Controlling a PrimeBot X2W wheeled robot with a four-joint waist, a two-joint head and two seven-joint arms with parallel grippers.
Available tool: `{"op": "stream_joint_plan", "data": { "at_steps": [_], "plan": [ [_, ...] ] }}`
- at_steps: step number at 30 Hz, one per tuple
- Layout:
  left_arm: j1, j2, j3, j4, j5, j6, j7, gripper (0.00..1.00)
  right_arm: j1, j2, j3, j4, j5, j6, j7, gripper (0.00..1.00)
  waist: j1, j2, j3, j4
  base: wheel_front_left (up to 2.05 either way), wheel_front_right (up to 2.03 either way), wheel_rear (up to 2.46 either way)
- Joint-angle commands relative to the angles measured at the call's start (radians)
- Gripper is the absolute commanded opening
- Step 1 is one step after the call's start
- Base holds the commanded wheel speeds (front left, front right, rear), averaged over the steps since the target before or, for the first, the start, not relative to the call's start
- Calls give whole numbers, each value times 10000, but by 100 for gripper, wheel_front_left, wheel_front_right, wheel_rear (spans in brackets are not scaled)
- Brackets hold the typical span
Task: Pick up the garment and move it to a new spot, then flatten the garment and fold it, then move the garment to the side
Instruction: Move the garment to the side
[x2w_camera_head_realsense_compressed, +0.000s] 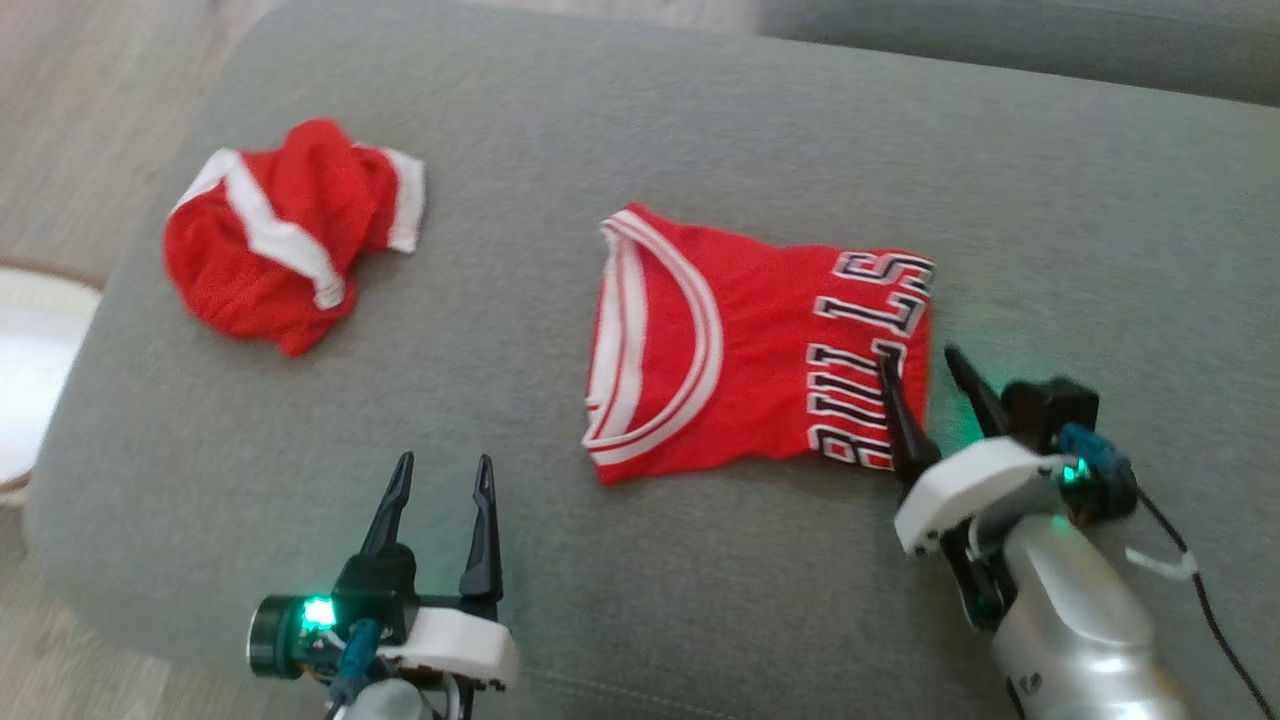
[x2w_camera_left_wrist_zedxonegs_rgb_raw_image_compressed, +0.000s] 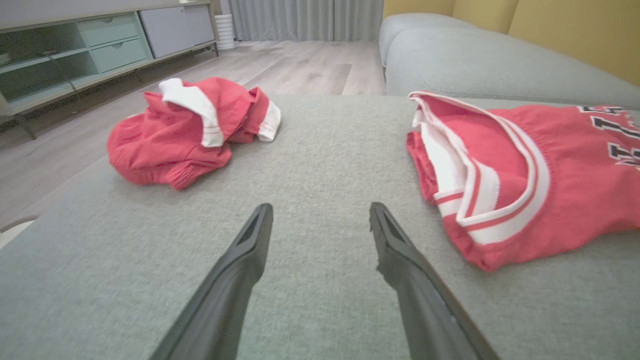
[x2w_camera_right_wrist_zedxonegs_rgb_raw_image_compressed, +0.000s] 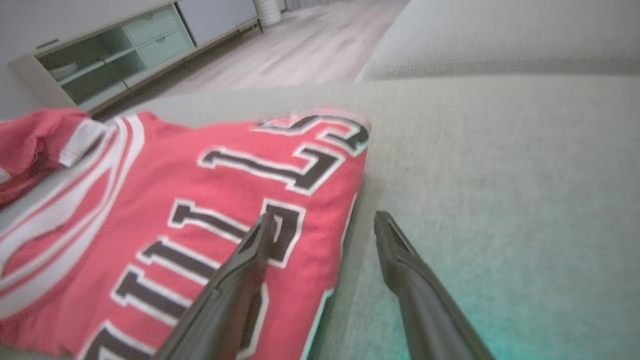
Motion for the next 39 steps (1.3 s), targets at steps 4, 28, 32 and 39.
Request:
{"op": "stream_joint_plan", "data": {
  "at_steps": [4,28,32,39],
  "plan": [
    [-103,70,368,-197,-14,57,-51,100,-457,35,438,1215,329,2,-119,100,-2,0,276,566,0,0,0],
    [-800,70,554,-372,372,-331,-51,100,-861,35,1949,24,1642,2,-120,0,-2,0,17,-6011,0,0,0],
    [-1065,70,441,-274,467,-404,-51,100,-865,35,2023,-142,1804,2,-120,0,-2,0,282,-7165,0,0,0],
    [-1385,70,257,-89,640,-548,-51,100,-1215,25,1632,-125,1649,2,-120,0,-2,0,805,-7708,0,0,0]
  ]
}}
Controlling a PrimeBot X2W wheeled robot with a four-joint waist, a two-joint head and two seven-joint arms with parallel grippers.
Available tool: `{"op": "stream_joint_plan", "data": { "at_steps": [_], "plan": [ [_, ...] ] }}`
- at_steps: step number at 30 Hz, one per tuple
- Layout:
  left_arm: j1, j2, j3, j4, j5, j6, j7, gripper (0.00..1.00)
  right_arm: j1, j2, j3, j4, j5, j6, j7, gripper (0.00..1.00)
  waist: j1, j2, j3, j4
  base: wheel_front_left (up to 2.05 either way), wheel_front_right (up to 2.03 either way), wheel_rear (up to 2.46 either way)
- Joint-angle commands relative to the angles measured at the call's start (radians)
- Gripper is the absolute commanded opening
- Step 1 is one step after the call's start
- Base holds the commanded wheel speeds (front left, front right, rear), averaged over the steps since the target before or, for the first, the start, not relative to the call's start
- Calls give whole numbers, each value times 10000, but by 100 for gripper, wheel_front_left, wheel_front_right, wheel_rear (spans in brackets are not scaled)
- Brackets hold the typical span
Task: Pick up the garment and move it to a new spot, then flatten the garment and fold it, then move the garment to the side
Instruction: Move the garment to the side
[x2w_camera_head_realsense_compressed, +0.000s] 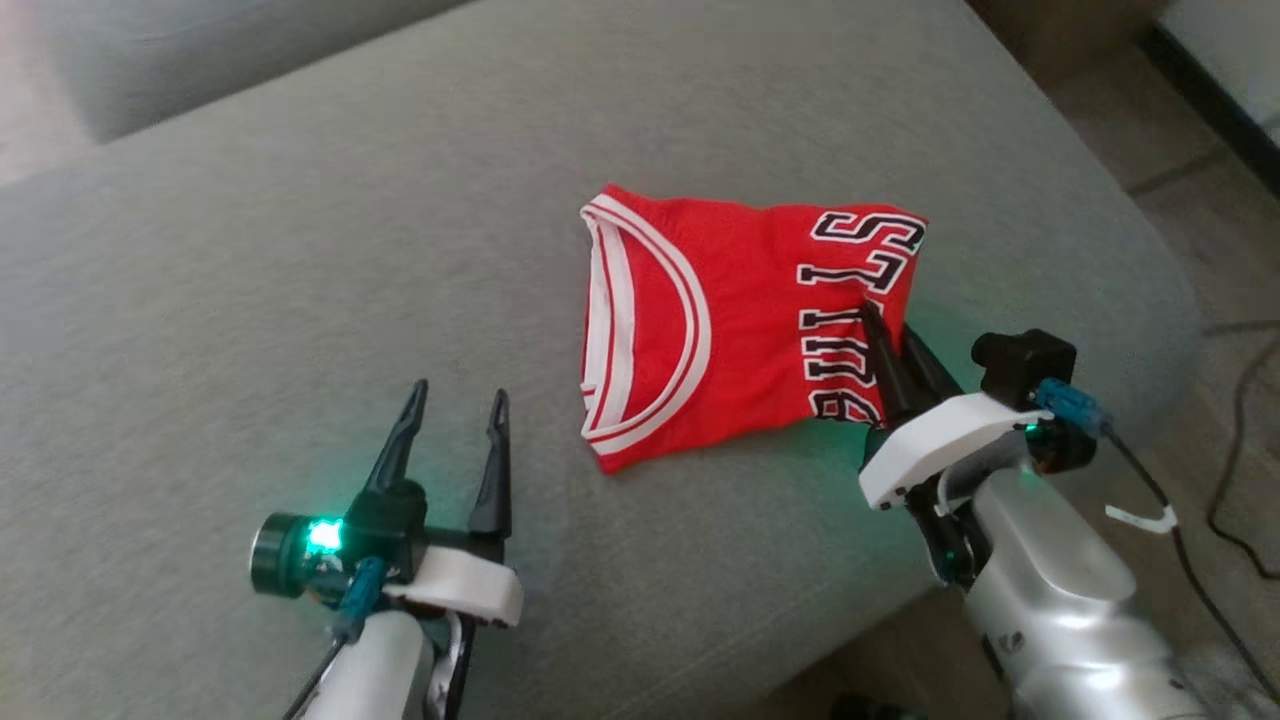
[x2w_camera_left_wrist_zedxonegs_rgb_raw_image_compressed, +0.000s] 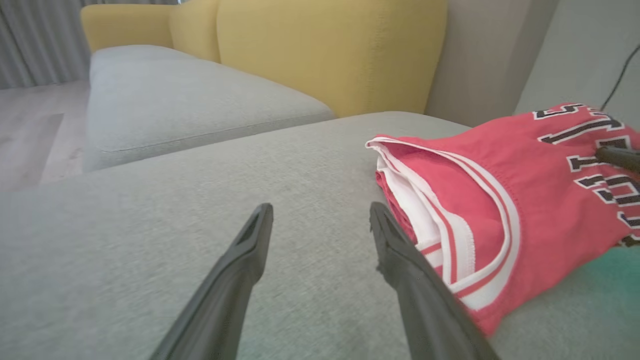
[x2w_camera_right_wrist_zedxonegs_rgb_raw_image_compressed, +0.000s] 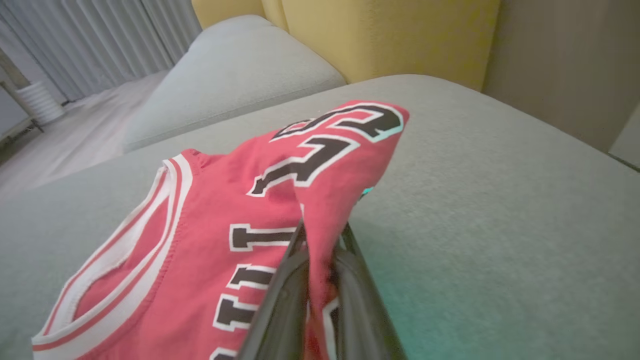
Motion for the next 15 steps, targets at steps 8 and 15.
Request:
{"op": "stream_joint_plan", "data": {
  "at_steps": [8,15],
  "plan": [
    [-535,87,274,-11,479,-152,-51,100,-2096,-692,-684,434,-784,2,-60,0,1,0,976,604,0,0,0],
    [-691,156,426,-75,680,-221,-51,100,-3801,-2269,-1997,2291,-1838,2,-56,0,1,0,1466,1700,0,0,0]
  ]
}}
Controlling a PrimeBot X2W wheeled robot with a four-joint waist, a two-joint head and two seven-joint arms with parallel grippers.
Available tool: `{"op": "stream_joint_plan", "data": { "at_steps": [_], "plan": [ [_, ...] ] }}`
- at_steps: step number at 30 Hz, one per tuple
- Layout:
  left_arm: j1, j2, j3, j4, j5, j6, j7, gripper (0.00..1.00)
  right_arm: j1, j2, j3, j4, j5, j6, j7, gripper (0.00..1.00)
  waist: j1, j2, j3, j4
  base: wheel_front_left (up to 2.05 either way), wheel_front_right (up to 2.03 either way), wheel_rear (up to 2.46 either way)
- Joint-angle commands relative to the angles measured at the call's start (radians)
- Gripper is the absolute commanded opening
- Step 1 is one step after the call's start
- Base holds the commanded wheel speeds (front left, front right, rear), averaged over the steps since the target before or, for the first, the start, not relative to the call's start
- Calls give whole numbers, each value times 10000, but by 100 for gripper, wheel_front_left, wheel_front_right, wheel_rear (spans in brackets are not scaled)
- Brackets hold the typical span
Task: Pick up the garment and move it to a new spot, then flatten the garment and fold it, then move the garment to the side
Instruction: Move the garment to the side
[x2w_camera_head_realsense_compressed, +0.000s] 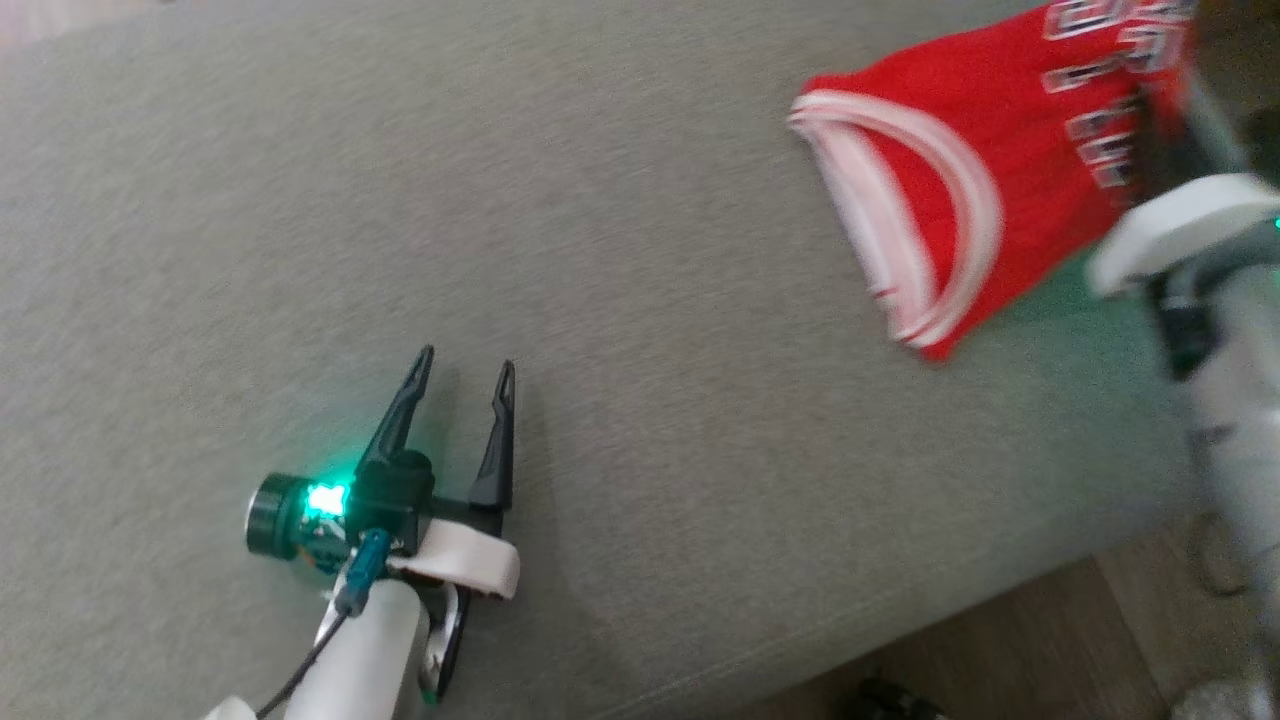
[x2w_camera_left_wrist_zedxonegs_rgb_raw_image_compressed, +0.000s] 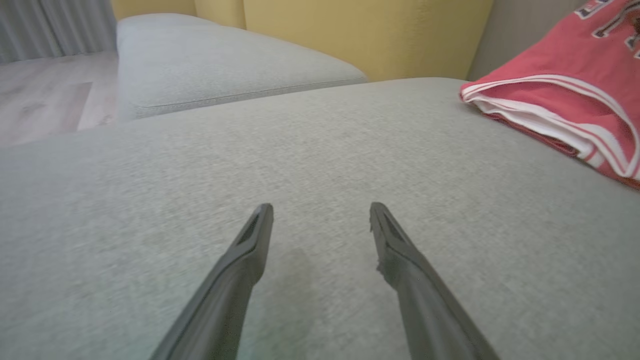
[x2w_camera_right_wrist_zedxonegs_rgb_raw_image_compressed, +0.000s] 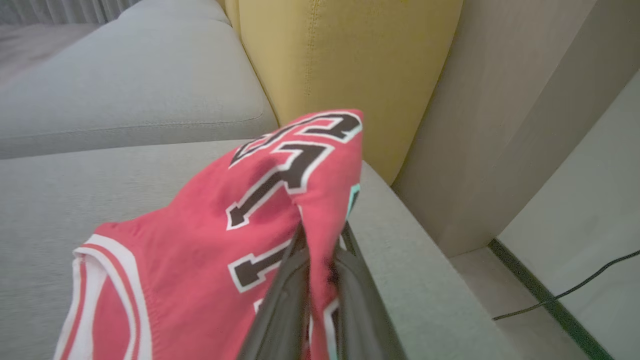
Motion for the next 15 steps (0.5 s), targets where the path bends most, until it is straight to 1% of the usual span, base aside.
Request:
{"op": "stream_joint_plan", "data": {
  "at_steps": [1,5,8,9,10,11,13,15],
  "plan": [
    [-222,110,364,-259,106,33,-49,100,-440,-518,-205,143,-356,2,-55,0,-1,0,333,587,0,0,0],
    [-226,110,449,-342,133,39,-49,100,-1052,-1448,-1004,899,-1264,2,-55,0,-1,0,467,948,0,0,0],
    [-268,100,464,-378,149,28,-49,100,-1351,-1944,-1799,1253,-1837,2,-57,0,-1,0,554,1145,0,0,0],
    [-286,95,456,-389,154,21,-49,100,-1420,-2092,-2090,1329,-2031,2,-57,33,-1,0,583,1200,0,0,0],
    [-307,91,453,-401,159,18,-49,100,-1476,-2239,-2373,1360,-2284,2,-58,94,-1,0,612,1229,0,0,0],
    [-323,87,454,-412,163,25,-49,100,-1500,-2354,-2653,1346,-2593,2,-58,100,-1,0,625,1256,0,0,0],
    [-346,78,457,-423,157,40,-49,100,-1495,-2386,-3315,1102,-3115,2,-59,100,-1,0,620,1302,0,0,0],
    [-352,70,476,-423,135,55,-49,100,-1382,-2191,-3930,437,-3655,2,-60,100,-1,0,567,1334,0,0,0]
  ]
}}
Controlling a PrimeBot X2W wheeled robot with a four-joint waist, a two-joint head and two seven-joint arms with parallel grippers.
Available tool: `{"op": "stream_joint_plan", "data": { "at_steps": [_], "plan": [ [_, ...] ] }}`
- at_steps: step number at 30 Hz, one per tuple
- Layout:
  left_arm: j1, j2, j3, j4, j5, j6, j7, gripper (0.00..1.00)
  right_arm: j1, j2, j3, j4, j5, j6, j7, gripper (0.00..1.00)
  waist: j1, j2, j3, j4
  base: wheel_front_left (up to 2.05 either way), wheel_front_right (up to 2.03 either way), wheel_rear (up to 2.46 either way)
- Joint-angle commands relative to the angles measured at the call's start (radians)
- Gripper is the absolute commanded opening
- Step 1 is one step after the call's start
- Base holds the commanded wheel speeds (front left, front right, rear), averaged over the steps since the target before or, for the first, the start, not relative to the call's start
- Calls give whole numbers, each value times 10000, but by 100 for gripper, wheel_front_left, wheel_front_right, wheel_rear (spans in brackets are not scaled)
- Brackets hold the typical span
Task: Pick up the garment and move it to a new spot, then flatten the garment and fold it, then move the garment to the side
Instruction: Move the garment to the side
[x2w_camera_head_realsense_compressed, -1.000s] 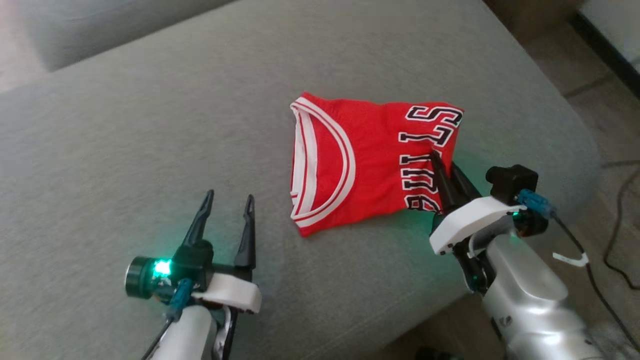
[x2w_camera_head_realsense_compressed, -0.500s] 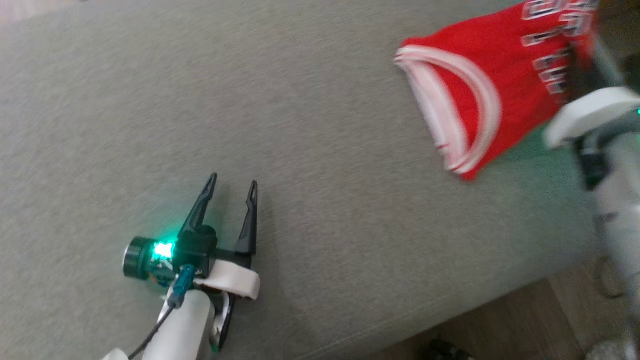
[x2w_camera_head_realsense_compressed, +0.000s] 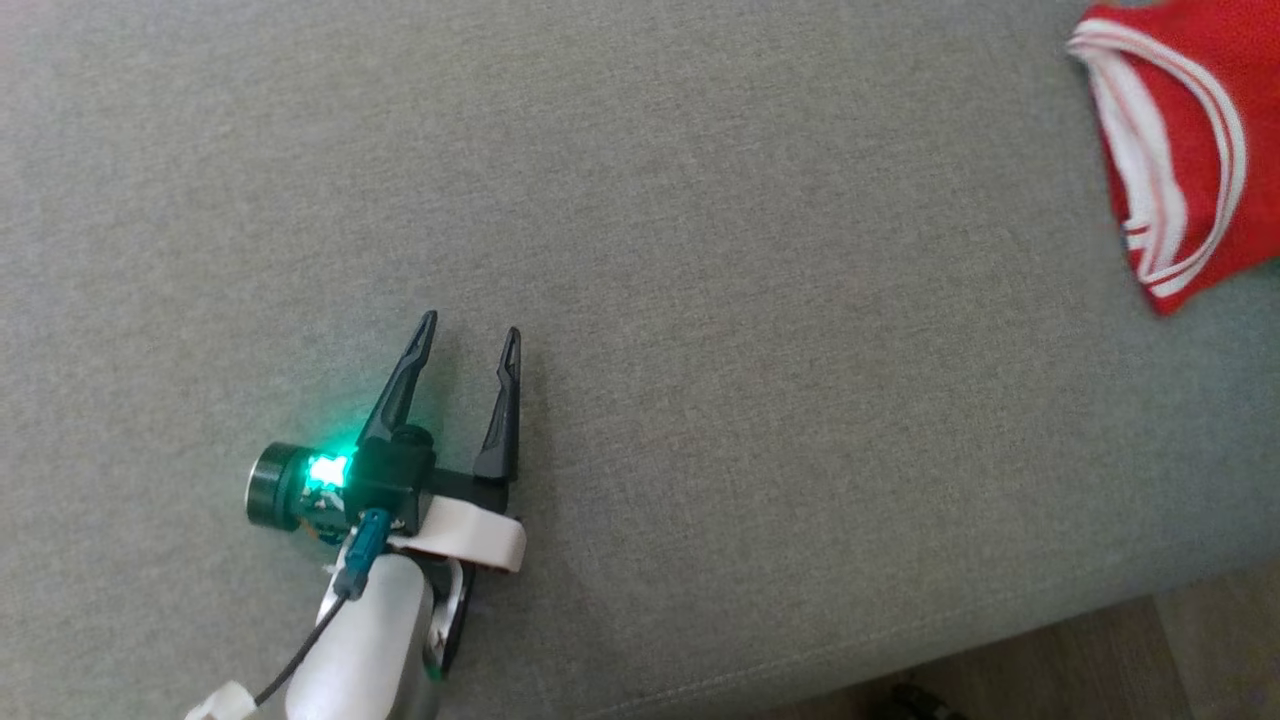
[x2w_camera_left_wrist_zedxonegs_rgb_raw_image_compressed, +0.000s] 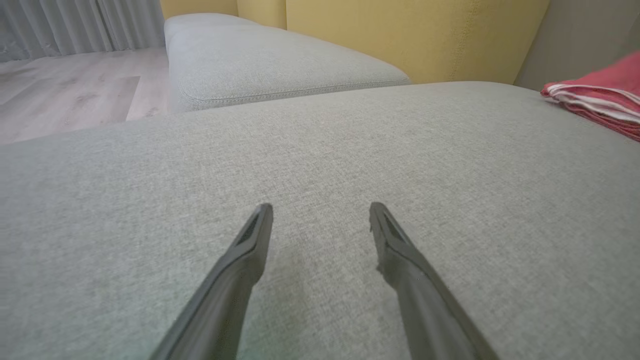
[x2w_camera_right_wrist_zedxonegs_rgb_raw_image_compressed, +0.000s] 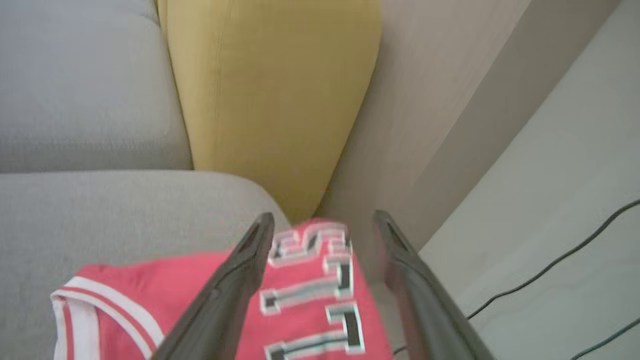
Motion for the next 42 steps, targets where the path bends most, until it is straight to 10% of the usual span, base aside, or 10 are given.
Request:
{"op": "stream_joint_plan", "data": {
  "at_steps": [1,14,42],
  "plan": [
    [-6,175,440,-71,25,87,-38,100,38,125,-246,-917,-470,2,-60,100,-1,0,-103,23,0,0,0],
    [648,132,898,-248,-359,423,-38,100,2802,3508,1554,-5302,841,2,-62,100,-1,0,-1391,948,0,0,0],
    [2287,122,1974,-328,-828,884,-38,100,7288,4220,3562,-6154,3263,2,-62,100,-1,0,-3654,2595,0,0,0]
  ]
}}
